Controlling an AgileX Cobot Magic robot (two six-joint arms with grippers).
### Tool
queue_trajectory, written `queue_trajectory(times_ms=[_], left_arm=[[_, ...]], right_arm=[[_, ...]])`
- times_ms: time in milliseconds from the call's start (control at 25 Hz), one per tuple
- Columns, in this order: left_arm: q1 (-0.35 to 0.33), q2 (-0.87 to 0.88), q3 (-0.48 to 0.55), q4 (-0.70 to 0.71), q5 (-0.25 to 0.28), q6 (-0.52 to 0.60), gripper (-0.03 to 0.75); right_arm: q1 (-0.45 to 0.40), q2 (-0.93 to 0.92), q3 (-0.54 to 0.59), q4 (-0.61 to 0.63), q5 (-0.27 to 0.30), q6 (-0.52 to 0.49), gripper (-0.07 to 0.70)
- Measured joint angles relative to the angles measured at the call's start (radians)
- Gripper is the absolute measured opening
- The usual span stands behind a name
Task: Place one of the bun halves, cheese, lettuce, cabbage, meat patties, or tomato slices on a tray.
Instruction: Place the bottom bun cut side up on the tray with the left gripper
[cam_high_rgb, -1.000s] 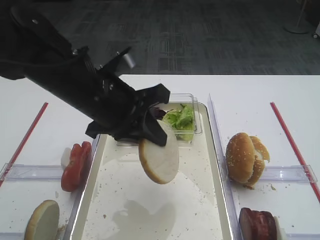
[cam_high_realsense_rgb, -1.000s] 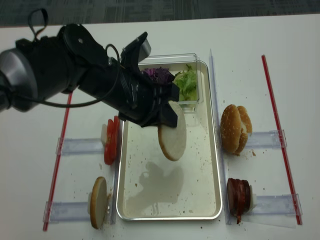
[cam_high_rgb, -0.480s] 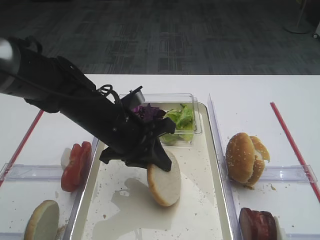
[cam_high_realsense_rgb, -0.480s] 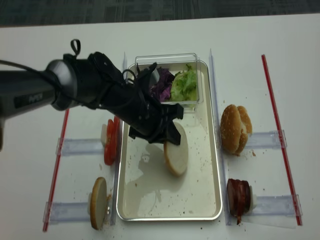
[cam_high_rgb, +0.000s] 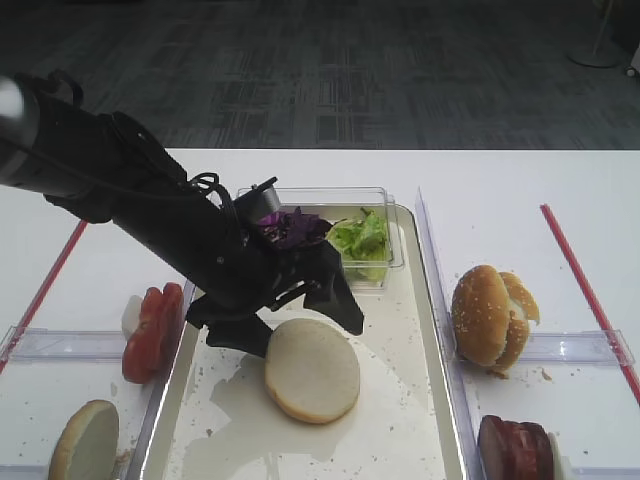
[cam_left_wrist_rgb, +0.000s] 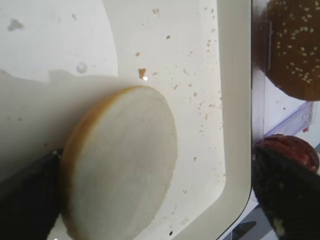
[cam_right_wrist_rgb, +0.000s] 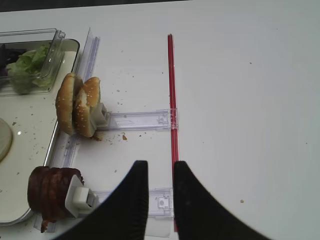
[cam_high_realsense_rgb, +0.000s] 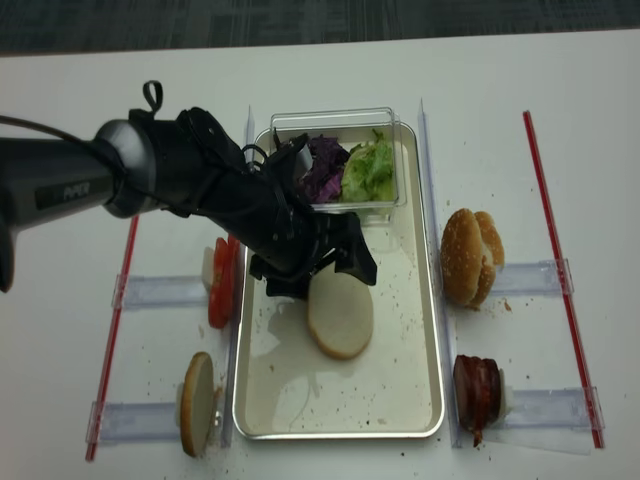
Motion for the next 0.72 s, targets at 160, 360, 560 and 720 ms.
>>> queue_trajectory(times_ms=[160, 360, 560, 720], left_arm=[[0.0, 0.0, 0.0, 0.011, 0.0, -0.009, 0.685], [0.0, 0.0, 0.0, 0.013, 0.0, -0.009, 0.685], [0.0, 0.0, 0.0, 0.016, 0.0, -0.011, 0.686], [0.018, 0.0, 0.0, 0.028, 0.004, -0.011, 0.686]], right_arm=[[0.0, 0.0, 0.0, 0.0, 0.0, 0.0, 0.176], [0.0, 0.0, 0.0, 0.0, 0.0, 0.0, 0.176], [0.0, 0.0, 0.0, 0.0, 0.0, 0.0, 0.176], [0.0, 0.0, 0.0, 0.0, 0.0, 0.0, 0.176]])
